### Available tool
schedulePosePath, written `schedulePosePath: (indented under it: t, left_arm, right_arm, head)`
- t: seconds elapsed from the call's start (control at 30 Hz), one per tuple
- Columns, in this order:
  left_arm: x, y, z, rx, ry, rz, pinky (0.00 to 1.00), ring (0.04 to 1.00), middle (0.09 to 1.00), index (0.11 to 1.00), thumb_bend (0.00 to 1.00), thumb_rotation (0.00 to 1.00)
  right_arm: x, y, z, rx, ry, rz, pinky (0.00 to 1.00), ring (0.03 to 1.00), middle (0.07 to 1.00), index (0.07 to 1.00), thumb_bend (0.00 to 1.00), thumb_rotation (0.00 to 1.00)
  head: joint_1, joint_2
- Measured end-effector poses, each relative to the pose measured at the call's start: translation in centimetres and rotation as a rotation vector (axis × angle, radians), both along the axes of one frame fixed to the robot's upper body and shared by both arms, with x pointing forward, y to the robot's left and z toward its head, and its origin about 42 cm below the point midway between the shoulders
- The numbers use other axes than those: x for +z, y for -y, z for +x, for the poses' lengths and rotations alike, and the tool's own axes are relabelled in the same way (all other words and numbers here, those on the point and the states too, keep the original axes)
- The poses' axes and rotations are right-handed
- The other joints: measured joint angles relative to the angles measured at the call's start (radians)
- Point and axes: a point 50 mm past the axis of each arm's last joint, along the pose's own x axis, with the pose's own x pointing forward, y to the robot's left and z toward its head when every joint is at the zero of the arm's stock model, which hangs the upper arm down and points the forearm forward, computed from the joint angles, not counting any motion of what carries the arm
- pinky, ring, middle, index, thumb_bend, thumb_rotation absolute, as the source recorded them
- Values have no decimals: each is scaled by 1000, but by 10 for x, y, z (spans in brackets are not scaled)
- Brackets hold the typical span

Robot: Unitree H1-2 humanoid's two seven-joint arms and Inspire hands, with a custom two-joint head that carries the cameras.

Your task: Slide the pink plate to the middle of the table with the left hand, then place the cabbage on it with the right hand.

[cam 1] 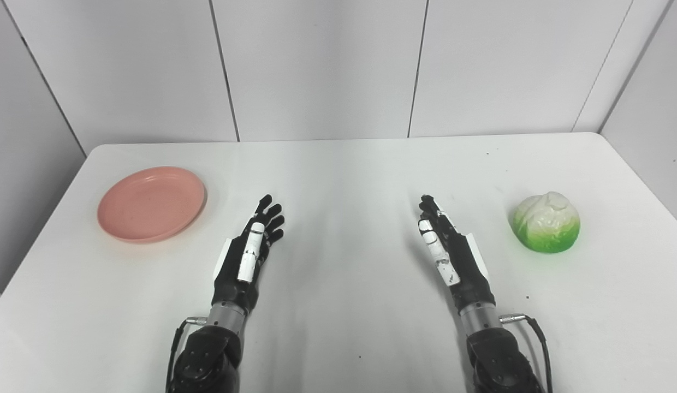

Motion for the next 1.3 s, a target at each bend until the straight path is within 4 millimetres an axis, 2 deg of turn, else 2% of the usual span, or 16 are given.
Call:
schedulePosePath:
  t: [0.13,0.27,0.33,0.37,0.4,0.43,0.47,0.53,0.63,0.7,0.97,1.3]
  left_arm:
    - [0,0,0,0,-1,0,907,919,933,931,409,1000]
    - [-2,2,2,-4,-6,-1,931,928,941,939,417,1000]
    - [-2,4,3,-5,-7,-3,929,925,937,936,419,1000]
    - [-2,5,3,-4,-7,-3,927,924,936,934,421,1000]
    - [-3,7,4,-3,-7,-1,924,924,935,934,416,1000]
    - [-2,9,5,-2,-6,4,922,924,935,934,415,1000]
    - [-3,11,6,-1,-4,8,920,924,936,936,415,1000]
    - [-3,19,10,-3,0,17,915,929,942,940,415,1000]
    - [-4,28,14,1,-1,27,918,935,948,944,414,1000]
    - [-4,33,17,-3,2,36,915,937,950,944,409,1000]
    - [-4,44,22,-14,8,30,917,943,959,947,399,1000]
    - [-4,44,22,-14,12,28,925,941,957,945,401,1000]
  right_arm:
    - [0,0,0,0,-1,2,881,908,921,919,299,1000]
    - [-2,2,1,4,-5,4,895,914,931,930,282,1000]
    - [-2,4,1,6,-6,17,898,915,932,931,276,1000]
    - [-2,4,1,8,-6,23,899,915,933,931,274,1000]
    - [-2,5,0,13,-4,28,905,918,933,933,265,1000]
    - [-2,7,0,16,-2,29,908,920,933,934,263,1000]
    - [-2,9,0,18,1,26,909,921,935,938,261,1000]
    - [-1,14,0,20,7,18,922,929,938,944,238,1000]
    - [-1,22,1,22,8,19,926,930,935,942,202,1000]
    - [-1,25,1,20,6,32,930,933,937,943,153,1000]
    - [-2,26,2,25,7,51,940,945,954,958,137,1000]
    - [-1,25,2,38,17,57,931,941,957,957,142,1000]
  head:
    - [20,-8]
    - [119,-40]
    - [127,-43]
    - [184,-60]
    - [184,-60]
    - [233,-78]
    - [241,-80]
    - [308,-109]
    - [339,-123]
    - [345,-133]
    - [350,-141]
    - [351,-133]
